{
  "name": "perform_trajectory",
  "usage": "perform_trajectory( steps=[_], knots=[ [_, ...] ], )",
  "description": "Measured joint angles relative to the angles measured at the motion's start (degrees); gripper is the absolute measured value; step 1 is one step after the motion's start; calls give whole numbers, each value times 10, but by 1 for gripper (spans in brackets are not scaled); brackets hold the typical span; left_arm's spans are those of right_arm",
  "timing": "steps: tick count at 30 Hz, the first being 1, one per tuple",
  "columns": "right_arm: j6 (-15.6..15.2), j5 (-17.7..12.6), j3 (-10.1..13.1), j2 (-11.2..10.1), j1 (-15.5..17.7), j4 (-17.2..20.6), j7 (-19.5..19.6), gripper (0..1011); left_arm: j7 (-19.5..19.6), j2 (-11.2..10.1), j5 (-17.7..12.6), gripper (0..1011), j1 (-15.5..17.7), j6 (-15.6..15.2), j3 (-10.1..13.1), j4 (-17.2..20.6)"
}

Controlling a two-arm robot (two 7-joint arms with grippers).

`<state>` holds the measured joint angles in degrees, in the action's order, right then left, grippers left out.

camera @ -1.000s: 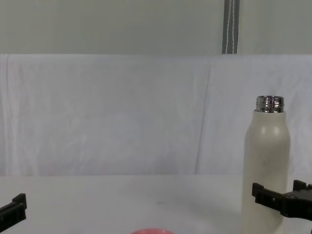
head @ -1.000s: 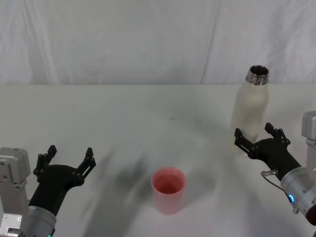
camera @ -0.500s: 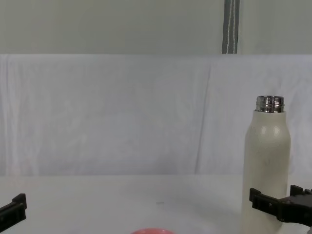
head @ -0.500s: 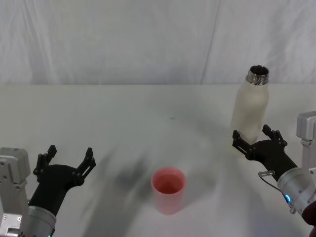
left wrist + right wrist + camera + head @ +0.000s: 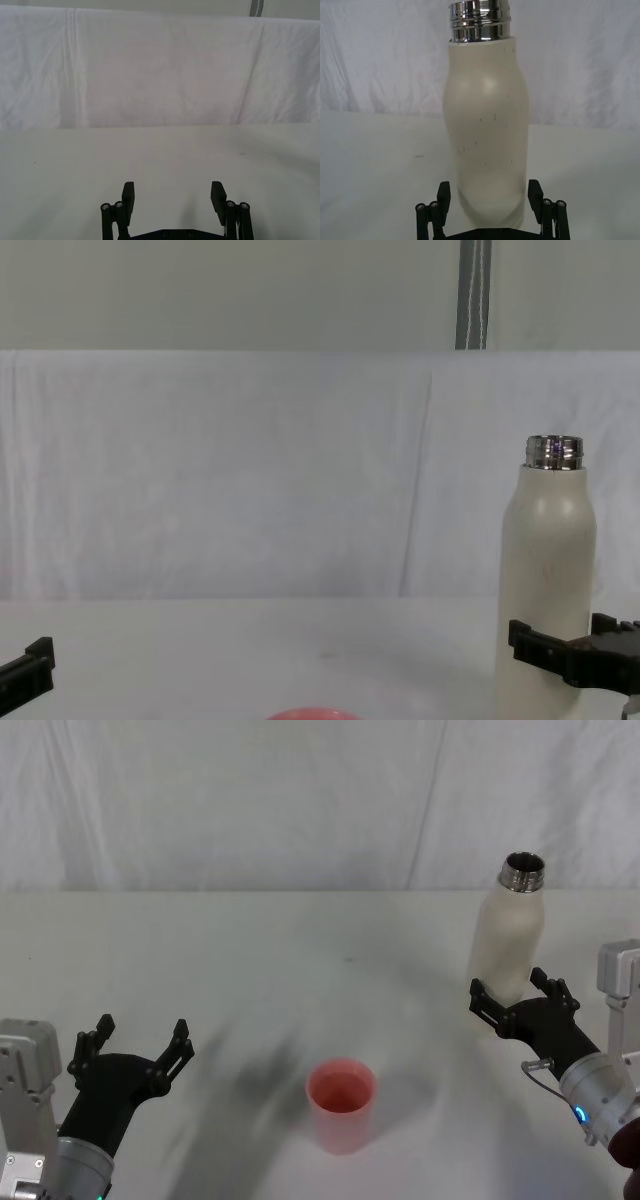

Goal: Grasp the thermos with one hand and pour water into the cup lid.

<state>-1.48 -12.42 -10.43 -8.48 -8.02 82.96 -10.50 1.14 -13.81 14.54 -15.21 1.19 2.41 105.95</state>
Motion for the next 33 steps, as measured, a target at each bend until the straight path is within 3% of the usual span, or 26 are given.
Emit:
perform_trajectory(
  steps=[33],
  knots=[
    [8,8,-7,13,-54,-65,-6,1000,0,0,0,1001,0,0,0,0]
  ],
)
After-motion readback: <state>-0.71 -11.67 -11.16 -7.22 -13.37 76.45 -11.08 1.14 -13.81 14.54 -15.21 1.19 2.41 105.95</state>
